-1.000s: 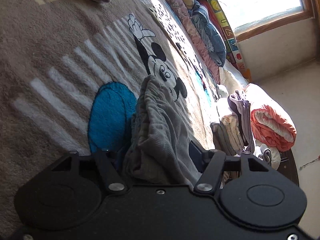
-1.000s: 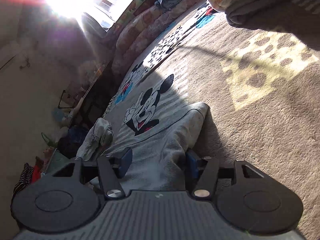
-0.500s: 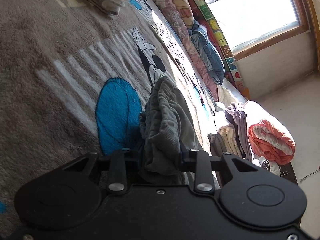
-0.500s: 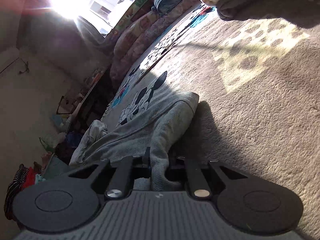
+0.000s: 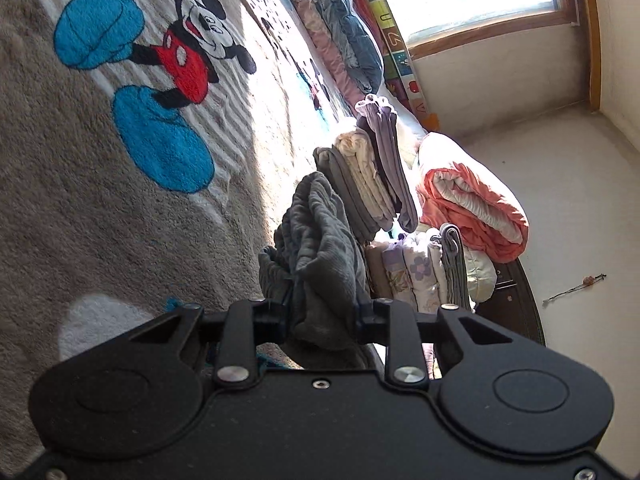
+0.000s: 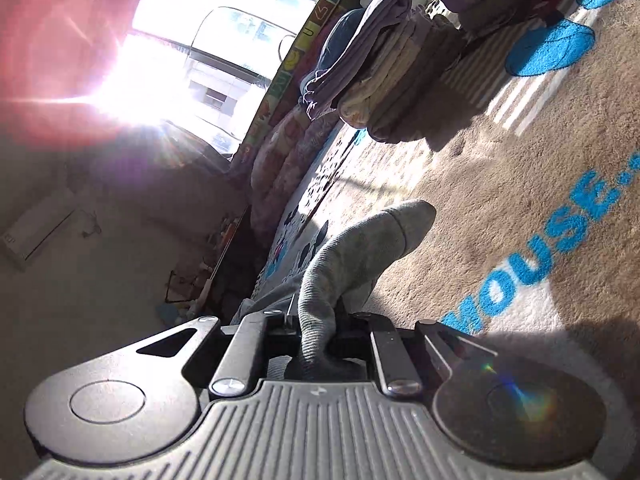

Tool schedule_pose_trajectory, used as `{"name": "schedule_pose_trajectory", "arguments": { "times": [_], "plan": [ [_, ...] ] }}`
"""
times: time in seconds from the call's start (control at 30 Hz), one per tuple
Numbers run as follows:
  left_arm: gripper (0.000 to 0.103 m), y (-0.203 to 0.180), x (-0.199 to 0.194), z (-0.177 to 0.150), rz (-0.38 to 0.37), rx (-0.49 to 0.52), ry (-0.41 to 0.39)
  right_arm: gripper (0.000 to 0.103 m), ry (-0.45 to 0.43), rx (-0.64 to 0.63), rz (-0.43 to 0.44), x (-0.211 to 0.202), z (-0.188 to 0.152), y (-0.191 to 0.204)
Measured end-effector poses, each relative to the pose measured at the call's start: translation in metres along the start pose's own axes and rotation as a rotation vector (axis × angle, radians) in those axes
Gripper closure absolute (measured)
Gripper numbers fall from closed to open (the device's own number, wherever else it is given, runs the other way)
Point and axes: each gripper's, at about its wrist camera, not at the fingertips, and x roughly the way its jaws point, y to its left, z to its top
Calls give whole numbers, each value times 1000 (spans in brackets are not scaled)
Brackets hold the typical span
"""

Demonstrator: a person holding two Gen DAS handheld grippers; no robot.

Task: Fold clothes
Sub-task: 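Lift the folded sweatpants with both grippers and carry them toward the clothes stack, then lower the folded sweatpants beside the stacked clothes and open both grippers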

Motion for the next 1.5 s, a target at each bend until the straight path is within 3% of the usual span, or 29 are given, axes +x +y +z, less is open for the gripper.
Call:
{"name": "schedule_pose_trajectory", "arguments": {
  "times": [0.1,0.37,0.57,0.77,0.87,0.97,1.03,1.07,1.1,1.13,1.17,1.2,1.27,1.33,1.43,1.5],
  "plan": [
    [78,-22,32,-27,-5,34,83,89,-88,69,1,-41,12,-25],
    [78,-100,130,-66,-57,177,264,89,-321,60,-7,-129,57,-57],
    [78,-161,222,-102,-139,267,410,89,-529,39,-46,-196,106,-82],
    [78,-228,330,-157,-251,354,577,89,-750,56,-102,-255,154,-120],
    [78,-254,373,-175,-308,380,623,89,-829,32,-118,-269,176,-133],
    [78,-278,407,-188,-374,392,642,89,-897,-6,-150,-277,199,-141],
    [78,-283,429,-194,-387,386,645,89,-922,-19,-230,-278,213,-152],
    [75,-281,441,-198,-365,389,648,84,-913,24,-318,-276,217,-165],
    [56,-274,455,-204,-275,410,652,62,-902,70,-408,-274,221,-177],
    [42,-264,466,-210,-147,455,645,47,-886,134,-470,-271,220,-194],
    [43,-256,473,-216,-42,509,631,41,-895,156,-493,-271,213,-203],
    [43,-251,470,-221,-11,587,599,41,-905,175,-514,-270,206,-211],
    [43,-245,454,-227,-27,697,529,41,-911,134,-542,-269,199,-209],
    [43,-244,442,-232,-40,752,460,42,-937,14,-553,-265,199,-192],
    [46,-262,436,-247,-123,855,402,43,-949,-117,-542,-261,197,-172],
    [46,-274,432,-257,-180,924,362,43,-914,-98,-517,-257,196,-175]
  ]
}}
